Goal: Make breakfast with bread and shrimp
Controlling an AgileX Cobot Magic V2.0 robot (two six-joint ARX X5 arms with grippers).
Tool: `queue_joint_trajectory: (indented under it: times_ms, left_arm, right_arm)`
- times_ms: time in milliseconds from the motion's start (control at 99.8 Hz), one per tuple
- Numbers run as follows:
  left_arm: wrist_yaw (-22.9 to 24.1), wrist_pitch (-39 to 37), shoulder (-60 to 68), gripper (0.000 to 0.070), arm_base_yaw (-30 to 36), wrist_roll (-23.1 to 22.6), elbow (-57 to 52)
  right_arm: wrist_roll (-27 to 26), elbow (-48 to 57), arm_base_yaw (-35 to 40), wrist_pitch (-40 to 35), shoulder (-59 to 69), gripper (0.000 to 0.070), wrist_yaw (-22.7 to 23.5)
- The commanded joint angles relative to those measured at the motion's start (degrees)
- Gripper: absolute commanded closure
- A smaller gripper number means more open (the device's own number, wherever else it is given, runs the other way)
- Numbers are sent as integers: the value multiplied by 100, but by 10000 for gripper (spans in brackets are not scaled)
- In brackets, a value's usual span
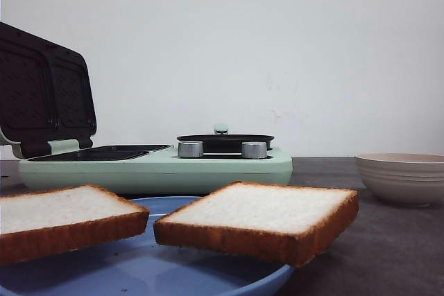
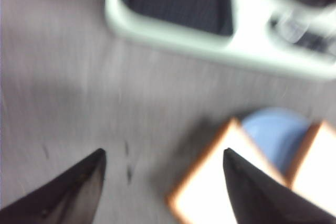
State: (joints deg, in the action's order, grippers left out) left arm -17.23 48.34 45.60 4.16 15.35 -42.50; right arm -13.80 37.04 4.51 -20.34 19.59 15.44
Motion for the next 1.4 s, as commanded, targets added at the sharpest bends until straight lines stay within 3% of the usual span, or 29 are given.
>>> queue_joint_trajectory:
  times_ms: [0,220,591,691,1122,1182,1312,1392]
  left_arm:
    - [-289,107,358,293,9,-153,-61]
    - [-1786,155,1556,294,9,-546,-61]
    - [-1829,133,2844,291,9,-992,-61]
    - [-1965,103,3014,252,9,-997,-61]
    - [-2485,168,3630,274,173,-994,-61]
    - [-2485,170,3630,335,212,-997,-61]
    - [-2485,201,3630,623,236,-1060,-61]
    - [-2485,278,3630,687,236,-1193,-61]
  right_arm:
    - [94,81,44,4,9,253,55]
    - [328,81,223,-186,11,254,111]
    - [400,81,328,-249,11,254,109]
    - [409,81,328,-247,11,254,109]
    - [417,81,328,-249,11,255,107]
    - [415,81,328,-249,11,255,107]
    - [407,81,328,-249,11,255,105]
    - [393,81,328,-249,11,255,105]
